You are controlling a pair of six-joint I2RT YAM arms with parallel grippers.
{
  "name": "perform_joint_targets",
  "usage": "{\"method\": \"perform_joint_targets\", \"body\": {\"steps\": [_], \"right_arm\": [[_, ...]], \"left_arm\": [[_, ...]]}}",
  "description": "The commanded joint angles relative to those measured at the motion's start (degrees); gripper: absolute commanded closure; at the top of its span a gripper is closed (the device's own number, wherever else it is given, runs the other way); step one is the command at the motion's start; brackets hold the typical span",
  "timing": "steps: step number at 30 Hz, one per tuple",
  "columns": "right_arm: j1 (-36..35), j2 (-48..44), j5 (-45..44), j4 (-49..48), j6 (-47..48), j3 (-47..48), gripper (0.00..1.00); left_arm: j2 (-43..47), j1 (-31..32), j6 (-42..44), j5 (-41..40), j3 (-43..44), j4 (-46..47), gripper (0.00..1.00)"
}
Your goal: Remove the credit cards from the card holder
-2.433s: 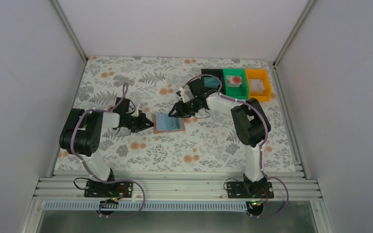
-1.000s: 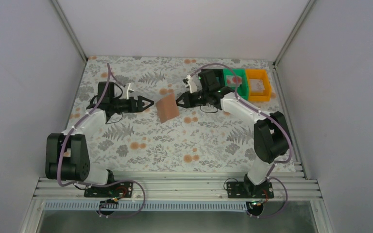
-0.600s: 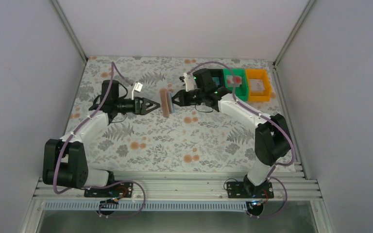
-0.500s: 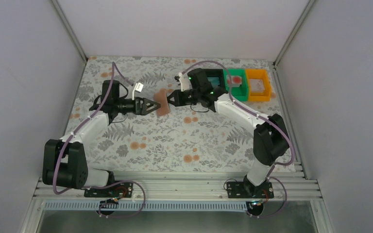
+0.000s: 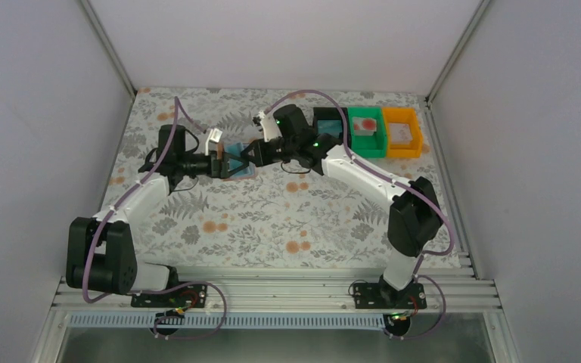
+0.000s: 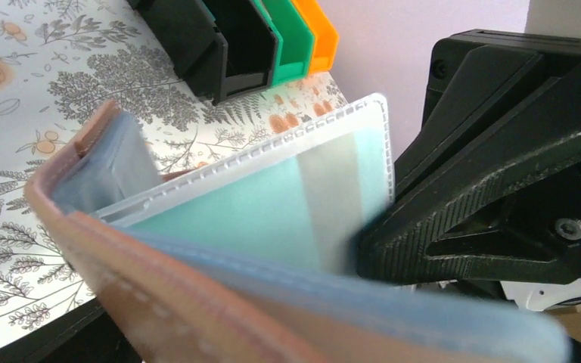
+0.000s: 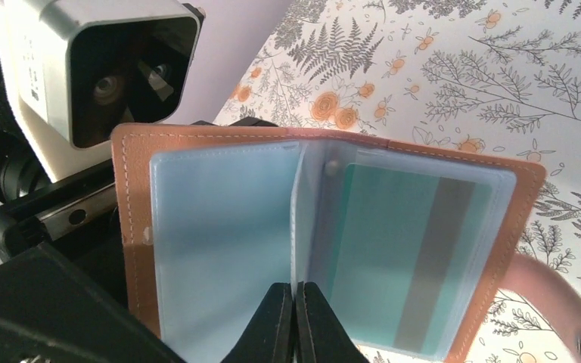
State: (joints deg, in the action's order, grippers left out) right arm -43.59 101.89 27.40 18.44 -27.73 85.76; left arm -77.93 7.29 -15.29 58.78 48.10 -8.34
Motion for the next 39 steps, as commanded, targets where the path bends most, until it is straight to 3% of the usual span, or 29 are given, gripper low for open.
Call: {"method": "perform_joint_targets", "body": {"steps": [1,9,18,20,24,28,33,39], "right_arm": [[-0.6,-1.1,-1.6,0.9,2.6,2.8,0.96],[2.4,-4.5,-1.6,1.3,3.3,-0.3,0.96],[3.1,-5.6,0.8,3.3,6.7,1.1,0.96],[2.9,-5.5,5.9,2.5,8.3,1.3,0.95],[0.6,-4.7,16.9,1.5,14.0,3.5,0.68],[-0.7,-4.5,18.8,0.8,15.3,4.6,0.55],[-1.1,-4.0,20.0,-2.2,14.6,6.6,0.5],[-1.6,-1.8,12.0,0.6,13.7,11.3,0.49]], "left_arm": [[0.2,0.0,2.3,0.3,0.4,0.7,0.12],[0.7,-1.8,2.3,3.1,0.4,0.8,0.43],[0.7,-3.1,1.8,2.6,0.0,1.0,0.96],[0.5,-3.2,2.1,2.4,-0.1,1.0,0.97],[0.6,-3.2,2.7,4.2,-0.2,1.7,0.98],[0.3,-3.2,7.4,6.5,3.6,-1.4,0.98],[-1.4,-3.1,12.0,12.1,8.8,-5.3,0.98],[-2.9,-1.5,16.5,14.4,15.4,-12.6,0.98]]}}
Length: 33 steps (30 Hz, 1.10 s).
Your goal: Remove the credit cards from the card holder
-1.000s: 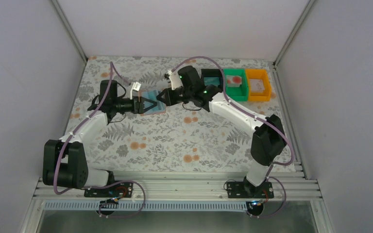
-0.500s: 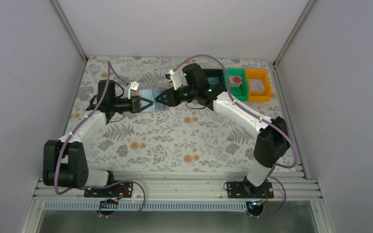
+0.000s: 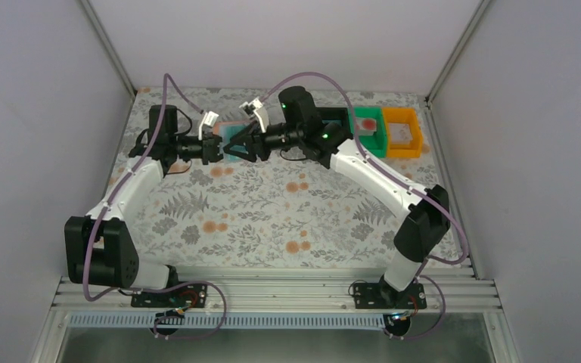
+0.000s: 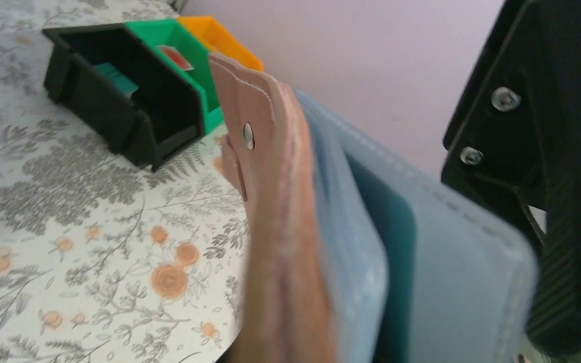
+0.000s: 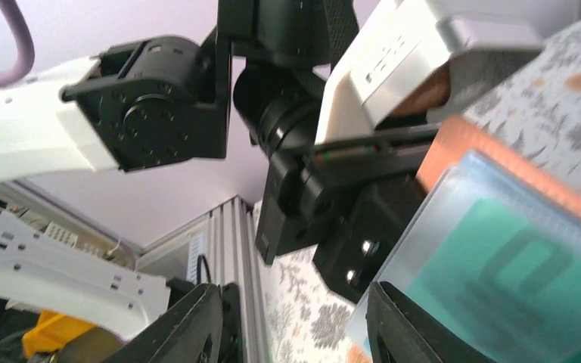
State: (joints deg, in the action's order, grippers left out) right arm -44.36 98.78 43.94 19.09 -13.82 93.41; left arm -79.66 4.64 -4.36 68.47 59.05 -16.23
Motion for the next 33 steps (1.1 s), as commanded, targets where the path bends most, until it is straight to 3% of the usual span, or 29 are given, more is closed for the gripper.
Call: {"method": "perform_joint_targets", "body": {"steps": [1,7,11,16,33], "right_arm": [[-0.9,1.8,-6.2,0.9,-0.2,4.7,0.5],[-0.6,-2.6,-2.2,2.0,3.7,5.3,0.49],[3.0,-10.5,5.6,-0.8,2.8,-1.4,0.48],[7.7,-13.9,7.8,-3.7,-0.9,-9.9,0.51],[5.2,-9.2,13.1,-9.4,-3.1,-11.4,0.6]], "left_arm": [[-1.6,1.5,6.0,5.1,5.6,-5.8,0.98],[-1.6,2.7,10.0,6.8,10.0,-12.0,0.98],[0.9,2.7,10.3,6.2,9.5,-11.9,0.98],[3.3,3.1,11.2,6.6,10.4,-12.8,0.98],[5.9,5.4,13.9,8.4,10.8,-14.2,0.98]]}}
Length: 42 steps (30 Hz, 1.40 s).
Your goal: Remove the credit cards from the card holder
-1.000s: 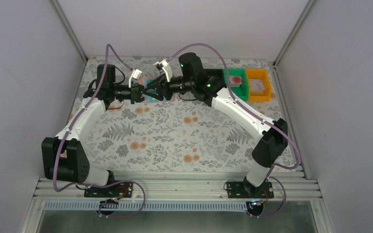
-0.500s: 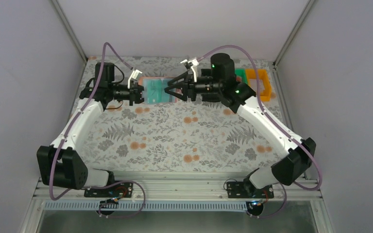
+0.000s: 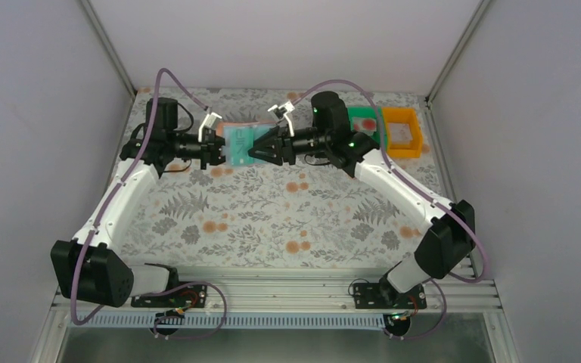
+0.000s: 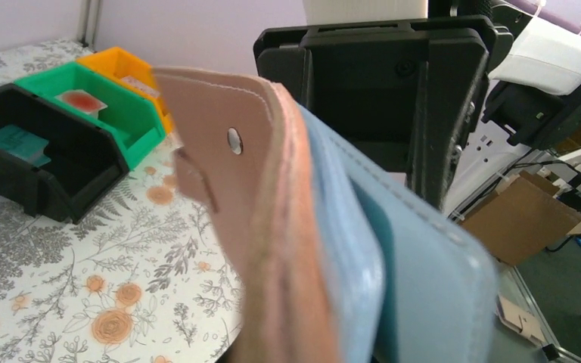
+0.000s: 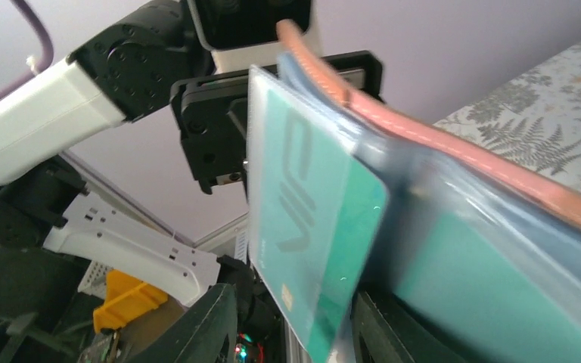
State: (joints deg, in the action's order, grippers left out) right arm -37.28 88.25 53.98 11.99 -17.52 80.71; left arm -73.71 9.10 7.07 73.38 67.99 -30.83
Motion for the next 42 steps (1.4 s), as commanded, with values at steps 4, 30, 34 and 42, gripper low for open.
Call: {"method": "perform_joint_targets", "body": {"steps": [4,30,34,42], "right_arm": [[-2.2,1.1,7.4,-4.5,0.6,1.1,0.73],[5.4,-4.1,2.0,11.8,11.7,0.7,0.96],[5.7,-4.2,3.4,14.4,13.7,1.3,0.96],[5.3,-2.7,5.9,13.1,12.1,2.6,0.96]], "left_arm": [[-0.1,1.1,2.5,2.8,1.6,0.3,0.98],[0.8,1.0,16.9,4.9,5.1,-13.2,0.49],[0.1,1.0,20.3,7.9,5.8,-16.1,0.39],[-1.5,1.4,14.5,7.9,6.0,-11.8,0.3]]}}
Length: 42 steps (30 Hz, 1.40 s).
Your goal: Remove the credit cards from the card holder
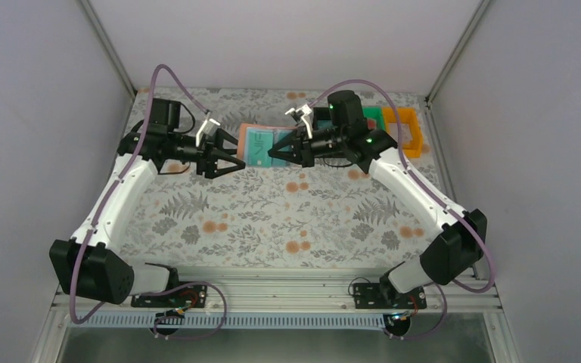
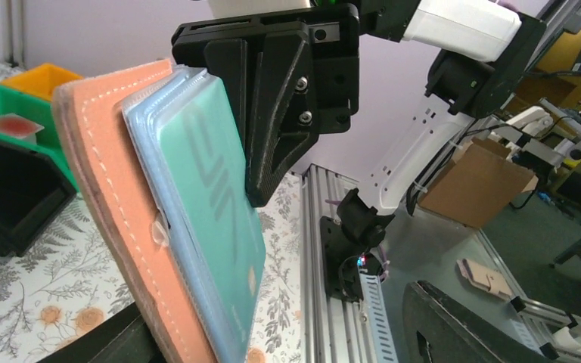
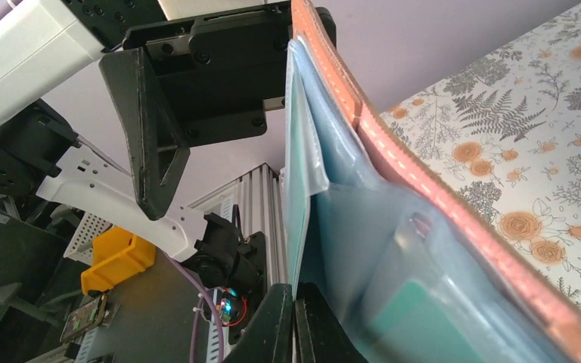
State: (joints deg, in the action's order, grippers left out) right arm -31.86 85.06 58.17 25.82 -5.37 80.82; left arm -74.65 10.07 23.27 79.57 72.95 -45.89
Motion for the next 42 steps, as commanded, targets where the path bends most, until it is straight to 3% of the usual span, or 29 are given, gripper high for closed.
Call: {"method": "perform_joint_targets", "body": {"steps": [1,3,6,9,16,22,27,30,32,36,39,42], "right_arm": [[-0.4,0.7,1.6,-1.0,-0.2,2.7,0.96],[-1.5,1.2,1.1,-0.6,0.1,3.5,0.96],[-2.1,1.4,1.1,-0.5,0.7,4.1,0.96],[-2.2,1.4,1.0,-0.6,1.0,3.8,0.96],[0.3,-1.4,-0.8,-3.9,-0.2,-1.0,0.78],[1.1,-2.3,-5.7,-6.3,-2.2,-3.6,0.79],[0.6,-1.3,2.7,-11.1,-4.6,-4.3,0.72],[-0.3,-0.6,2.2,-9.1,-2.3,-3.2,0.65],[-0.3,-0.5,0.9,-8.9,-2.5,-3.3,0.68],[-0.4,0.2,-1.5,-9.7,-4.2,-3.2,0.84],[-0.6,0.2,-2.6,-10.8,-4.9,-3.1,0.87],[-1.0,0.6,-1.6,-10.5,-4.5,-2.4,0.83]], "left_arm": [[-0.5,0.7,-3.2,0.3,0.8,4.7,0.31],[-0.2,1.2,-5.0,-2.1,0.2,6.3,0.42],[0.2,1.4,-6.1,-2.9,-0.7,7.6,0.73],[0.4,1.4,-6.3,-3.4,-1.0,7.8,0.96],[0.8,1.4,-5.4,-3.1,-1.3,7.3,0.98],[1.2,1.3,-3.6,-1.1,-0.8,6.0,0.98],[1.1,1.3,-5.2,-1.2,-1.1,7.2,0.98],[1.2,1.3,-5.4,-1.1,-1.0,7.3,0.98],[1.2,1.3,-5.1,-0.9,-1.2,7.1,0.98],[1.3,1.3,-5.0,-0.6,-1.2,7.0,0.98],[1.5,1.4,-4.5,0.1,-1.2,6.7,0.98],[1.4,1.3,-4.7,0.0,-1.4,6.9,0.98]]}}
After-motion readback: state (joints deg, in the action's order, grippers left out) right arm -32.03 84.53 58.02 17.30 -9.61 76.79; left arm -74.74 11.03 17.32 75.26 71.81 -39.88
